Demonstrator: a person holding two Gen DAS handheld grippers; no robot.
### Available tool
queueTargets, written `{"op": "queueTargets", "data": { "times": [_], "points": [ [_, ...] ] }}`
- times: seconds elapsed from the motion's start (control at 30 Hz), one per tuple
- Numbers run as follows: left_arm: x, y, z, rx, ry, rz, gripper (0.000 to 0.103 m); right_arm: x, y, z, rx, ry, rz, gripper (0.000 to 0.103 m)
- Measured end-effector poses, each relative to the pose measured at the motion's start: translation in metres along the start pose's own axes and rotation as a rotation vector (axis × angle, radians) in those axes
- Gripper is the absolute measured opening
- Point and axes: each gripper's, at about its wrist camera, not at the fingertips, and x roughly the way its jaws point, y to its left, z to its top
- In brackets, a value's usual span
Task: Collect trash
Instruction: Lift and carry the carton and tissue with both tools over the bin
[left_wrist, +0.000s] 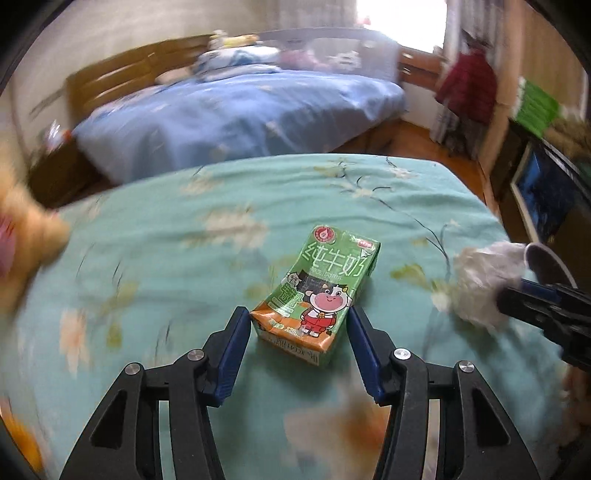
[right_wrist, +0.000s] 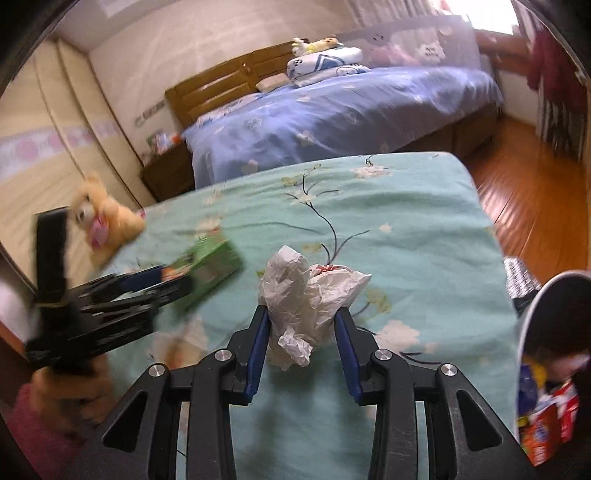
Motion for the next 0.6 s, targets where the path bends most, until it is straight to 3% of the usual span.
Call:
{"op": "queueTargets", "data": {
  "times": [0.07, 0.13, 0.2, 0.3, 0.43, 0.6],
  "points": [
    [-0.018, 0.003, -0.013, -0.068, -0.013, 0.004, 0.053, 0.001, -0.001, -0.004, 0.018, 0.003, 0.006, 0.040],
    [-0.029, 0.000, -0.023, -0.097, -0.017, 0.009, 0.053, 0.002, -0.002, -0.008, 0.059, 0.002, 0.021, 0.049],
    [-0.035, -0.002, -0.030, -0.107, -0.019, 0.007, 0.054, 0.002, -0.004, -0.012, 0.102, 0.007, 0.043, 0.067],
    [-0.039, -0.002, -0.034, -0.122, -0.008, -0.021, 0.056, -0.003, -0.005, -0.020, 0.164, -0.014, 0.051, 0.082],
    [-0.045, 0.002, -0.036, -0.105, -0.022, -0.033, 0.077, -0.005, -0.011, -0.025, 0.239, -0.053, 0.039, 0.085],
    [-0.037, 0.004, -0.036, -0.062, -0.008, -0.051, 0.078, 0.001, -0.011, -0.019, 0.254, -0.071, 0.018, 0.085]
  ]
}}
